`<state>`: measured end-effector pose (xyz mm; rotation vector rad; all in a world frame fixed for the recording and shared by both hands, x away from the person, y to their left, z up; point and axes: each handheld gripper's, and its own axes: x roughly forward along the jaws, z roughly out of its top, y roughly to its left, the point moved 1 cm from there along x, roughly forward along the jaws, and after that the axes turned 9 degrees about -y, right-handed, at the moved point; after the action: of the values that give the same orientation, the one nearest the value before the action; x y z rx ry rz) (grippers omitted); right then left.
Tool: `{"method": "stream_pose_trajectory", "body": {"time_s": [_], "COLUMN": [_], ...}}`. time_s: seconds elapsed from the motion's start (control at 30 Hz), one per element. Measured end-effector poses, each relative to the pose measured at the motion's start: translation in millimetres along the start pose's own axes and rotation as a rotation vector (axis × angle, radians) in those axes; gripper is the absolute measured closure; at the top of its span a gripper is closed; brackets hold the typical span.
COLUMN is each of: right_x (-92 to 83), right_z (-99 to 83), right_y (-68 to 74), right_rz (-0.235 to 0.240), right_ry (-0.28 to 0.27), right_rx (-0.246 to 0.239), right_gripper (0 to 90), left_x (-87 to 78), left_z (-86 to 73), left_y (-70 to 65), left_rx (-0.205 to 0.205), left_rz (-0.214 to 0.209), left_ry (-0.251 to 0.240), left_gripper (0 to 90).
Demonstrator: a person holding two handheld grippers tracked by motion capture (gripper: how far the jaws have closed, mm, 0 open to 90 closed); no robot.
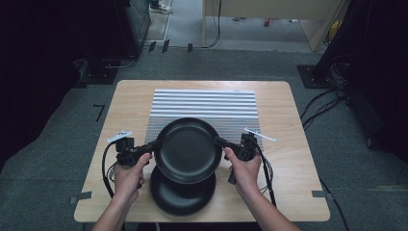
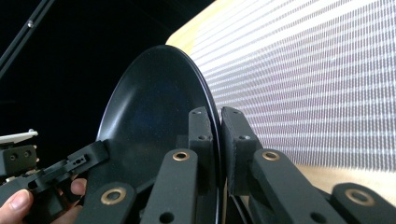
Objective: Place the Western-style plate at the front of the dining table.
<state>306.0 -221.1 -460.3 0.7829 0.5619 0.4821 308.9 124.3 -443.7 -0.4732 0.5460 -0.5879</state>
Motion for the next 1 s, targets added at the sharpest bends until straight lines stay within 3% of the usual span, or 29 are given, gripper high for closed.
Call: {"method": "stream_pose_trajectory", "body": {"time_s": [0.37,0.7,1.0], "right_x": [9.0,20.4,34.4], "right_z": [30.0,52.7,69.9], "right_y": [-3.7,-21.5,-37.2], "right_rz": [-0.010,-0.043,-0.069], "right_ry": [-0.024,-0.043,-0.046], "right_rx": [-0.002,0.021,0.025], "right_gripper": [83.7,83.6,83.6], "left_x": [28.6,66.5,98.5], "left_z": [26.6,45.8,53.6], "left_y": [-4.5,-7.2,-0.8], "left_rx": [0.004,0.023,0.005], "left_rz": [-0.008,0.010,0.035], "left_ry": [0.008,0.045,0.072], "left_gripper": [81.9,81.7,81.4]}}
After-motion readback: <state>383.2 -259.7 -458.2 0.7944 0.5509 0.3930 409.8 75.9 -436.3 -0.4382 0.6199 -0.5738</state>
